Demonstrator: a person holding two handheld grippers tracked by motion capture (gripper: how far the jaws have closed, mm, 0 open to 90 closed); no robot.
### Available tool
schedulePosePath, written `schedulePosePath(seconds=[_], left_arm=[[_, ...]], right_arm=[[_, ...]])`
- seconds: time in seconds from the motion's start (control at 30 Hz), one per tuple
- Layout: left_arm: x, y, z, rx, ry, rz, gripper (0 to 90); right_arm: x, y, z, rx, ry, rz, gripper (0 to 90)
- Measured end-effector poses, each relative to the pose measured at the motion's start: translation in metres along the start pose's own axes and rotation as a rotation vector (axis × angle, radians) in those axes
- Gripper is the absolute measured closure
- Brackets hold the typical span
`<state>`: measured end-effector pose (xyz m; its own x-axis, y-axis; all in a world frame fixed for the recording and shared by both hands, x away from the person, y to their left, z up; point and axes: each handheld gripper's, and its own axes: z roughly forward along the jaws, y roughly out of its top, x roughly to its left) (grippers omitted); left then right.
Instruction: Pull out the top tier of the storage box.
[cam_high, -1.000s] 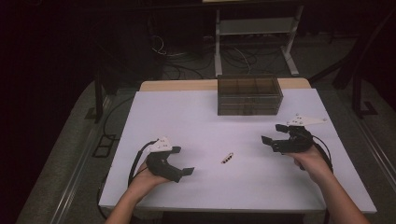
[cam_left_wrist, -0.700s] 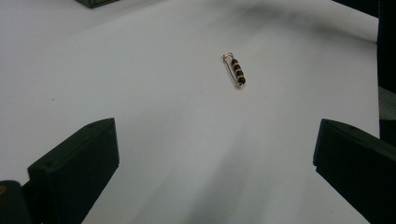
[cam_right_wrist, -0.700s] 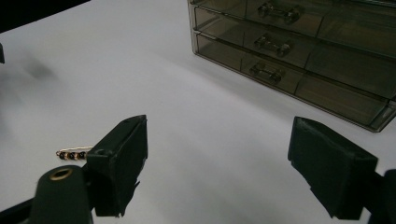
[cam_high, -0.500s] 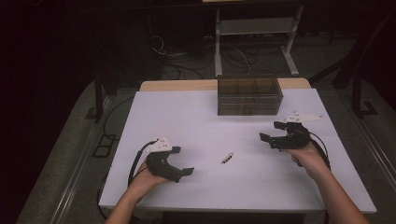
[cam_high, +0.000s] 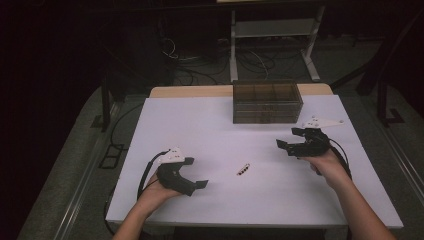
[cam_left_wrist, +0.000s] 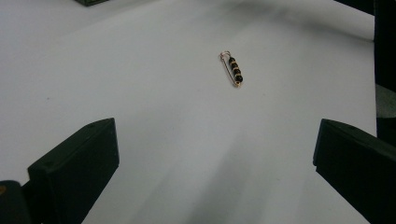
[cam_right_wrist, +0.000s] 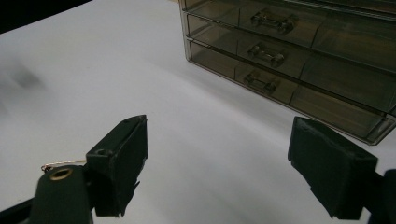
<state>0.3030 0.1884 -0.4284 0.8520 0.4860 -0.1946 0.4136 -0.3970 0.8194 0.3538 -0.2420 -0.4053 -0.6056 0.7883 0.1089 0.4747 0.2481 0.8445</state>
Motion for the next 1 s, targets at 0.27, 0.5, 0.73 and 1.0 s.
schedulePosePath(seconds=[0.27,0.5,0.73,1.0], left_arm=[[0.001,0.000,-0.001,-0.011,0.007,-0.006,0.0],[0.000,0.000,-0.002,-0.010,0.009,-0.004,0.0],[0.000,0.000,-0.001,-0.008,0.008,-0.002,0.0],[0.000,0.000,-0.001,-0.004,0.013,-0.002,0.0]], right_arm=[[-0.002,0.003,0.003,0.000,-0.004,0.002,19.4],[-0.005,0.004,0.005,0.001,-0.009,0.002,19.4],[-0.007,0.007,0.007,-0.002,-0.014,0.003,19.4],[-0.009,0.012,0.013,-0.004,-0.016,0.007,19.4]])
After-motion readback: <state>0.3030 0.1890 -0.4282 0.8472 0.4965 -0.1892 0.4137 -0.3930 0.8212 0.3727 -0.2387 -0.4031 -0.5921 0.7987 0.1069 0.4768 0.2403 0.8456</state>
